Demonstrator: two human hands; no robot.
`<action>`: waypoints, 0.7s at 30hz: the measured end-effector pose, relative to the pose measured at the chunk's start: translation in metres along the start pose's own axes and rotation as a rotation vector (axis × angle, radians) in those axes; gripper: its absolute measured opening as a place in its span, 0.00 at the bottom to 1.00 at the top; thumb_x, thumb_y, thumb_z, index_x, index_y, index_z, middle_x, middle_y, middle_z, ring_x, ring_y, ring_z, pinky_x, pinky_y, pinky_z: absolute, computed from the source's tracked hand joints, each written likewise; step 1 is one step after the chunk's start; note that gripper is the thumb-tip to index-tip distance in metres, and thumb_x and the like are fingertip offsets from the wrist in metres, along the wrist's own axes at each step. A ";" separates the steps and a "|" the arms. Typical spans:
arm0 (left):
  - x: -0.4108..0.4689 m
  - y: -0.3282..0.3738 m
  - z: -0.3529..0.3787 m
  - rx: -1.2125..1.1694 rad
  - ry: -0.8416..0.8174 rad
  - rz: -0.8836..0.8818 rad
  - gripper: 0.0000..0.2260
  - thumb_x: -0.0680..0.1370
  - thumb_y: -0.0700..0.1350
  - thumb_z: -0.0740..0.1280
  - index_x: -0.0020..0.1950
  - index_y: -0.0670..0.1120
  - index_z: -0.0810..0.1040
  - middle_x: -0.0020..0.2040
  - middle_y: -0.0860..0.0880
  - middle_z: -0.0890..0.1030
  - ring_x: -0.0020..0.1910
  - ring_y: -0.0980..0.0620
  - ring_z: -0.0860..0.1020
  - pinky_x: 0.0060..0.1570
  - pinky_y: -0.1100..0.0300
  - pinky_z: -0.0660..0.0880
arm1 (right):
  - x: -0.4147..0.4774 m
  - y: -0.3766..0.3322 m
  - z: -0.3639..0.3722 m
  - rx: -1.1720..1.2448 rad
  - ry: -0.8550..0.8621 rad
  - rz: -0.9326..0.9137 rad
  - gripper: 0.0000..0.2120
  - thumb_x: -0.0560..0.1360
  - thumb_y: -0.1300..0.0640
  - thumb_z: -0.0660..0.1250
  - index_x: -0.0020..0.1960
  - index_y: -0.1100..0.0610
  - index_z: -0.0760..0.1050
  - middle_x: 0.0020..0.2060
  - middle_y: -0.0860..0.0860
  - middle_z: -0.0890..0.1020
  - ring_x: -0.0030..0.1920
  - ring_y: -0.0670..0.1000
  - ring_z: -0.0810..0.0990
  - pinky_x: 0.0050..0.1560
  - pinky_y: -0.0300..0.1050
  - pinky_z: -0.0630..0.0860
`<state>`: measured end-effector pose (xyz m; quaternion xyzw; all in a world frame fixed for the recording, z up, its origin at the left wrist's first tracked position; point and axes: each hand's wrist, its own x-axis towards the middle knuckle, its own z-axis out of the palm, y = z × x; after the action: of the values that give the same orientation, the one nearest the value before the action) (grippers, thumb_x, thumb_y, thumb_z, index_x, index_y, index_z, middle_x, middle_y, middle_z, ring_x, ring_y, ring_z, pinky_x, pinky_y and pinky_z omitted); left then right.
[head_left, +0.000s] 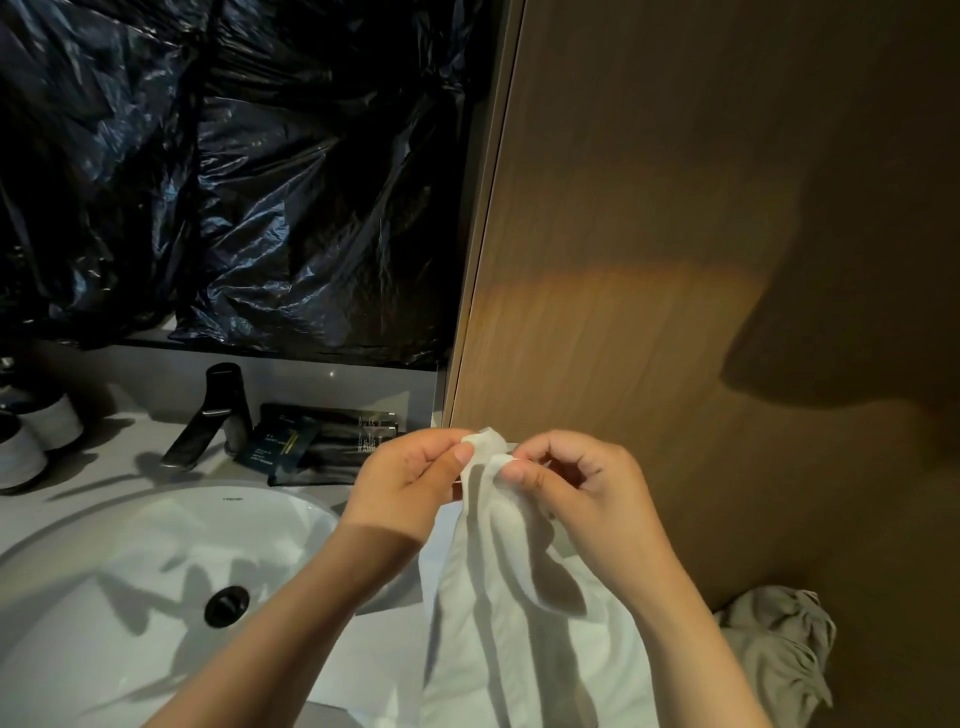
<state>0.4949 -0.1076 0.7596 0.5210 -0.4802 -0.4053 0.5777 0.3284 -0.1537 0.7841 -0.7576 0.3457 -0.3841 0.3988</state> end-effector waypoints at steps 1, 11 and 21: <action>-0.001 0.001 0.001 -0.004 -0.019 -0.007 0.11 0.81 0.41 0.61 0.54 0.47 0.83 0.49 0.48 0.85 0.50 0.50 0.83 0.52 0.55 0.80 | 0.001 0.000 0.001 -0.005 -0.001 0.003 0.06 0.74 0.57 0.72 0.39 0.50 0.82 0.32 0.43 0.80 0.32 0.41 0.73 0.35 0.32 0.67; -0.006 -0.001 0.003 -0.106 -0.070 0.003 0.10 0.79 0.39 0.64 0.55 0.44 0.83 0.49 0.48 0.86 0.51 0.49 0.83 0.50 0.60 0.79 | 0.001 0.006 0.003 -0.062 0.074 -0.020 0.08 0.75 0.57 0.71 0.40 0.46 0.80 0.32 0.40 0.79 0.34 0.42 0.75 0.37 0.30 0.68; -0.011 -0.006 0.007 0.104 0.028 0.159 0.09 0.79 0.40 0.65 0.53 0.51 0.83 0.46 0.55 0.85 0.47 0.57 0.82 0.48 0.62 0.79 | 0.001 0.010 0.007 -0.100 0.098 -0.040 0.05 0.75 0.53 0.71 0.42 0.44 0.80 0.38 0.42 0.81 0.37 0.44 0.76 0.36 0.31 0.69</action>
<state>0.4855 -0.0992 0.7525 0.5162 -0.5323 -0.3255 0.5867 0.3323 -0.1567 0.7732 -0.7635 0.3684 -0.4108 0.3355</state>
